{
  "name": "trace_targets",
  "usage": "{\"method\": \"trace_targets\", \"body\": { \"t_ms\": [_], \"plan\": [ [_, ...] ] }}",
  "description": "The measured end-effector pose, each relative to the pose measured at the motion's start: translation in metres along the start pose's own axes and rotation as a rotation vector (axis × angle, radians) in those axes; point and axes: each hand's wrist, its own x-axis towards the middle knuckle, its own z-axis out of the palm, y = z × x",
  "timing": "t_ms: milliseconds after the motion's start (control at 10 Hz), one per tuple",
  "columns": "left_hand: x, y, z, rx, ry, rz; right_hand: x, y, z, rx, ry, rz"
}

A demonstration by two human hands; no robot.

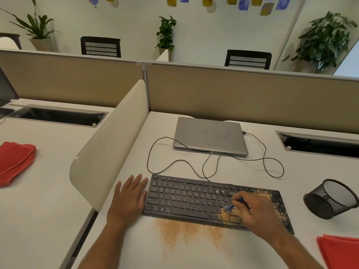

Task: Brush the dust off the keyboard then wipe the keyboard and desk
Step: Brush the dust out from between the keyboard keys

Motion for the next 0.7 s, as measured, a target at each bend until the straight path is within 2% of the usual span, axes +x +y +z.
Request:
{"method": "trace_targets", "body": {
  "t_ms": [100,400,600,700],
  "plan": [
    [0.0,0.001,0.0,-0.002,0.0,0.002,0.001,0.007,-0.009,0.017,0.053,0.021],
    [0.0,0.0,-0.001,0.005,0.0,0.0,-0.001,0.007,0.002,-0.007,-0.025,-0.02],
    [0.0,0.0,-0.001,0.004,0.0,0.0,0.0,0.009,-0.003,0.081,0.057,0.033],
    [0.0,0.0,0.0,0.01,0.0,0.003,-0.001,0.011,0.0,0.01,-0.009,-0.011]
  ]
}}
